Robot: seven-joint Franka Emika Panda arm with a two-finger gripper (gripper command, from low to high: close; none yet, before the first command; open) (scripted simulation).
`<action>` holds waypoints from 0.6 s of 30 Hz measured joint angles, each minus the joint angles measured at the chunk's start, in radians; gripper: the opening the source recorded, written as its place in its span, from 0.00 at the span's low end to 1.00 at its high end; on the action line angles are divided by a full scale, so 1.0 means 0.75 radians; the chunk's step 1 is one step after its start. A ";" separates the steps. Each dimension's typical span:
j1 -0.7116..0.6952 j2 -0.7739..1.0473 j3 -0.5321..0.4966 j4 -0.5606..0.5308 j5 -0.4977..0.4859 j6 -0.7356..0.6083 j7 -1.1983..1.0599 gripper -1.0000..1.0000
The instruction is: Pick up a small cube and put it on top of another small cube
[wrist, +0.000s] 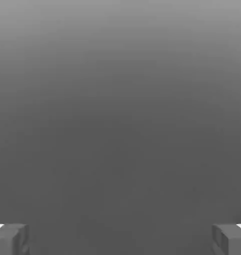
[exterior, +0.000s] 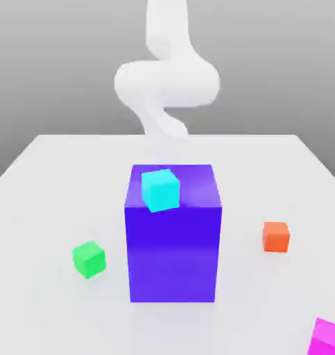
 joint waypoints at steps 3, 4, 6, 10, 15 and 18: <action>-0.048 0.150 0.097 0.013 -0.040 0.030 0.144 0.50; -0.062 0.198 0.129 0.018 -0.055 0.039 0.192 0.50; -0.091 0.293 0.192 0.026 -0.086 0.058 0.288 0.50; -0.129 0.484 0.304 0.043 -0.168 0.095 0.493 0.50; -0.149 0.729 0.417 0.065 -0.289 0.139 0.762 0.50; -0.123 0.878 0.452 0.079 -0.365 0.163 0.926 0.50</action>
